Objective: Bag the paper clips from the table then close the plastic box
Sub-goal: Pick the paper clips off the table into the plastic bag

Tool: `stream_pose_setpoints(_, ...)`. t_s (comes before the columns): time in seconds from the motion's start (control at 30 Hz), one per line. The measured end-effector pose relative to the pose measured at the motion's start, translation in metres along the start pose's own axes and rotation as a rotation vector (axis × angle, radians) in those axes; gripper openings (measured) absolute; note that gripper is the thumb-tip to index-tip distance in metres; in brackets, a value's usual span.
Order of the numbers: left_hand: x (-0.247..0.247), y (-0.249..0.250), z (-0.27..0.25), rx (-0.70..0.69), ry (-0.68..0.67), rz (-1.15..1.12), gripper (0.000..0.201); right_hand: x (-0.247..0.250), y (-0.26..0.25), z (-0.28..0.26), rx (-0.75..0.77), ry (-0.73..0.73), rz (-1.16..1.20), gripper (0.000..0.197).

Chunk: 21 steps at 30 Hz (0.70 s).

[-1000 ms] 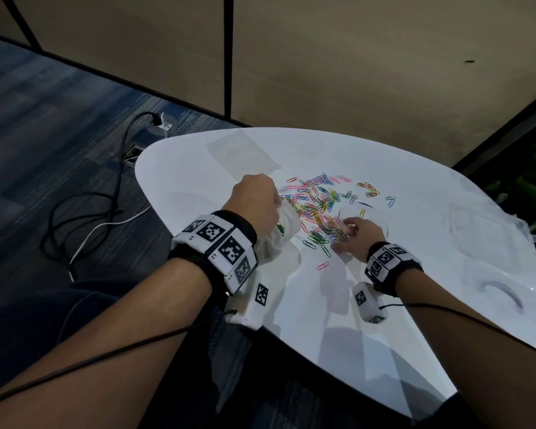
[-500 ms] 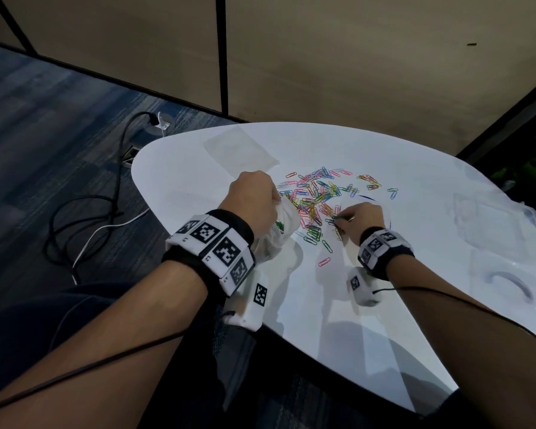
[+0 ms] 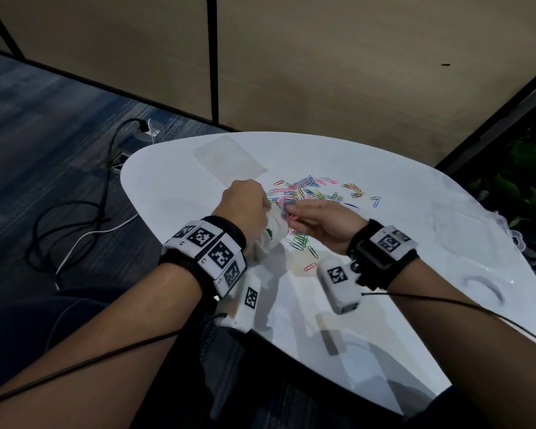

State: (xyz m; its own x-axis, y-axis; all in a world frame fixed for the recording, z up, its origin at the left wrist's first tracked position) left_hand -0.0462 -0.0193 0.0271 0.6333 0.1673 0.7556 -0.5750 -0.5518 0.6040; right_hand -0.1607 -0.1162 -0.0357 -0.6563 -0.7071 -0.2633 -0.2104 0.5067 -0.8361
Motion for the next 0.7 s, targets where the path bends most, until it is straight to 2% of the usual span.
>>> stream_pose_setpoints(0.1, -0.002, 0.002, -0.001, -0.012, 0.003, 0.007, 0.025, -0.013, 0.006, -0.002, 0.096, 0.119, -0.26, 0.005)
stream_pose_setpoints(0.2, -0.003, 0.003, 0.0, -0.02, 0.001, 0.027, 0.024, -0.019, -0.001, -0.003, 0.254, 0.27, -0.75, 0.019)
stream_pose_setpoints(0.27, -0.003, 0.002, 0.002, -0.022, 0.006, 0.037, 0.023, -0.027, -0.006, -0.003, 0.345, 0.31, -0.929, 0.022)
stream_pose_setpoints(0.4, -0.005, 0.0, 0.002, -0.026, 0.011, 0.038, 0.022, -0.031, -0.006, 0.002, 0.401, 0.299, -1.022, 0.016)
stream_pose_setpoints(0.5, -0.003, -0.002, 0.004, -0.031, 0.022, 0.038, 0.022, -0.044, -0.004, 0.002, 0.345, 0.109, -1.18, 0.024)
stream_pose_setpoints(0.57, -0.001, -0.004, 0.004, -0.022, 0.028, 0.031, 0.022, -0.048, -0.006, -0.001, 0.316, -0.028, -1.151, 0.025)
stream_pose_setpoints(0.6, 0.001, -0.005, 0.004, -0.017, 0.031, 0.026, 0.022, -0.042, -0.01, -0.002, 0.295, -0.04, -1.031, 0.024)
stream_pose_setpoints(0.67, 0.002, -0.007, 0.003, -0.004, 0.022, 0.013, 0.023, -0.016, -0.018, -0.002, 0.247, 0.061, -0.734, 0.022)
stream_pose_setpoints(0.7, 0.003, -0.009, 0.002, 0.002, 0.014, 0.006, 0.025, 0.004, -0.018, -0.001, 0.223, 0.153, -0.679, 0.02)
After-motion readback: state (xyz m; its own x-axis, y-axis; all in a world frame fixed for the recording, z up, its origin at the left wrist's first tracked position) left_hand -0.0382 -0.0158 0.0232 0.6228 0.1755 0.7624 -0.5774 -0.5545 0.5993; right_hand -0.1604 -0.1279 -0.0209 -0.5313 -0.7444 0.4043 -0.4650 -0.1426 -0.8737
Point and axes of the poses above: each hand's wrist, its own z-axis towards the middle knuckle, its own x-axis out of the back of the hand, y = z × x, the point moved 8 cm from there along z, towards the middle knuckle, and after that the axes turned 1 degree about z, right-handed, at the moved point
